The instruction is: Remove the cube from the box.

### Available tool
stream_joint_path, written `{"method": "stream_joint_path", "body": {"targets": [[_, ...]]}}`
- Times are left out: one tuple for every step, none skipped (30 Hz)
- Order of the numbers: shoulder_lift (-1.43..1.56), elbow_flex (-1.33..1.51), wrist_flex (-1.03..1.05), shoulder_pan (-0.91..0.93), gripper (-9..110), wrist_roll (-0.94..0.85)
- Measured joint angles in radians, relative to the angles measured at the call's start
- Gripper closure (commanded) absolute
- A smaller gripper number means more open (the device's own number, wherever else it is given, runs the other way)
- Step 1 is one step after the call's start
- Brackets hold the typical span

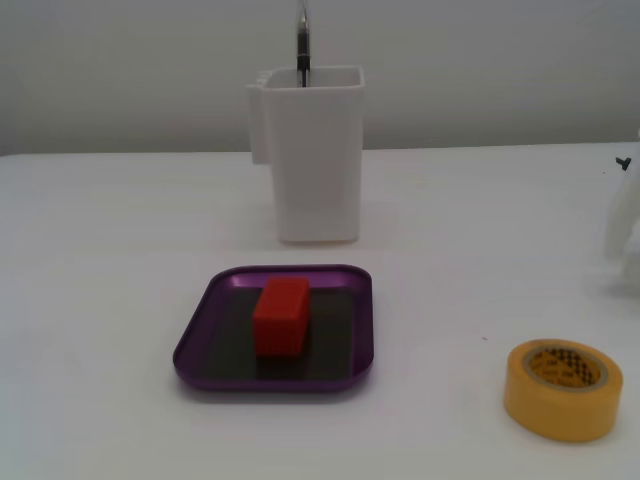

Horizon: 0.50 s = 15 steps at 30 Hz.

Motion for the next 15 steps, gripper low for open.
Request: {"method": "stream_joint_path", "body": {"targets": [[0.000,0.000,0.000,0.000,101,0.000],[0.000,0.000,0.000,0.000,101,0.000],[0.000,0.000,0.000,0.000,101,0.000],[0.000,0.000,0.000,0.000,101,0.000],[0.000,0.000,0.000,0.000,101,0.000],[0.000,0.000,0.000,0.000,101,0.000],[0.000,0.000,0.000,0.000,101,0.000],[0.000,0.000,0.000,0.000,101,0.000],[0.000,0.000,0.000,0.000,101,0.000],[0.000,0.000,0.000,0.000,101,0.000],[0.000,-0.002,0.000,0.000,101,0.000],[0.000,-0.012,0.000,0.000,101,0.000],[0.000,-0.032,0.000,0.002,101,0.000],[0.000,-0.057,0.000,0.002,101,0.000],[0.000,-0.084,0.000,0.002,101,0.000]]}}
